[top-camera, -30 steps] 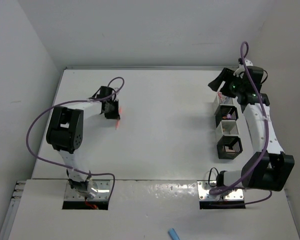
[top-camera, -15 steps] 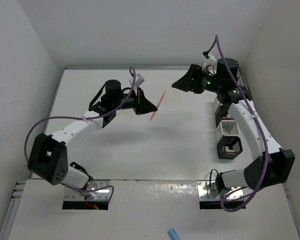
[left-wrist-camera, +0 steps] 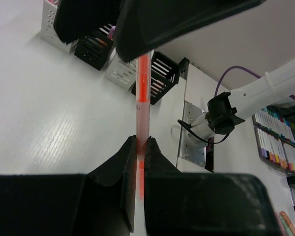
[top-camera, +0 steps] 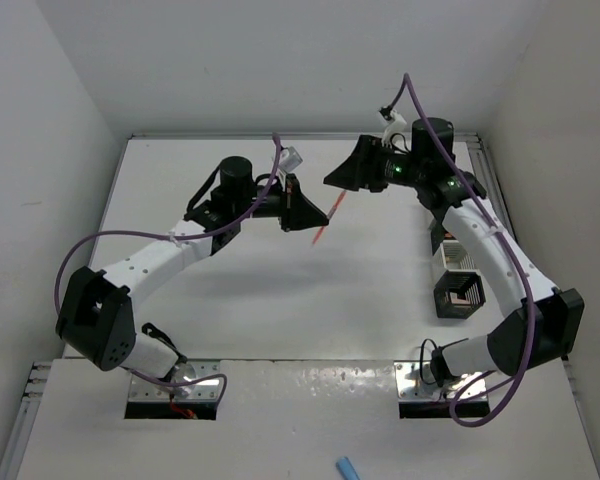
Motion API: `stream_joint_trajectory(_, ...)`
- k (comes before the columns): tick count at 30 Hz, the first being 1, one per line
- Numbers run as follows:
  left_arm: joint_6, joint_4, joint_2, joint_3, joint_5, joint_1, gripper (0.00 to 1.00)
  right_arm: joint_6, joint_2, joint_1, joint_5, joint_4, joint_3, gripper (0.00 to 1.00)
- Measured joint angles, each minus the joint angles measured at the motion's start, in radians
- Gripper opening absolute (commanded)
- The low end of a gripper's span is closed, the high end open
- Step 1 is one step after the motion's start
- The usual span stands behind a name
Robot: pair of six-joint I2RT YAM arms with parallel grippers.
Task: Sort the stationery into containers
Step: Place the pen in the storage box.
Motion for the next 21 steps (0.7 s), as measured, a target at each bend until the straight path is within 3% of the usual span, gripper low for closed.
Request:
stream_joint_trajectory(3,0.0,0.0,0.001,0.005,0.0,-0.003,0.0,0.0,0.0,0.013,0.0,-0.004,-0.021,0.62)
stream_joint_trajectory(7,0.0,0.0,0.002,0.007,-0.001,-0.004,0.0,-0.005,0.0,0.025,-0.001,-0.007,-0.028,0.27)
stream_joint_trajectory(8,0.0,0.0,0.003,0.008,-0.002,-0.005,0.09,-0.003,0.0,0.026,0.0,-0.006,-0.028,0.08)
stream_joint_trajectory(9,0.0,-0.001,0.006,0.011,-0.003,-0.005,0.21,-0.007,0.0,0.026,0.0,-0.006,-0.029,0.01)
stream_joint_trajectory(10,0.0,-0.004,0.01,0.014,-0.007,-0.005,0.57,0.002,0.0,0.026,-0.002,-0.005,-0.029,0.0)
stream_joint_trajectory(13,0.01,-0.036,0.021,0.033,-0.022,-0.005,1.0,-0.001,-0.001,0.026,0.008,-0.011,-0.029,0.0)
stream_joint_trajectory(18,0.059,-0.176,0.031,0.108,-0.121,0.01,1.0,-0.047,-0.006,-0.049,0.031,-0.043,-0.029,0.0)
stream_joint_trajectory(21,0.109,-0.244,0.031,0.126,-0.175,0.053,1.0,-0.128,-0.019,-0.187,0.096,-0.061,-0.029,0.0)
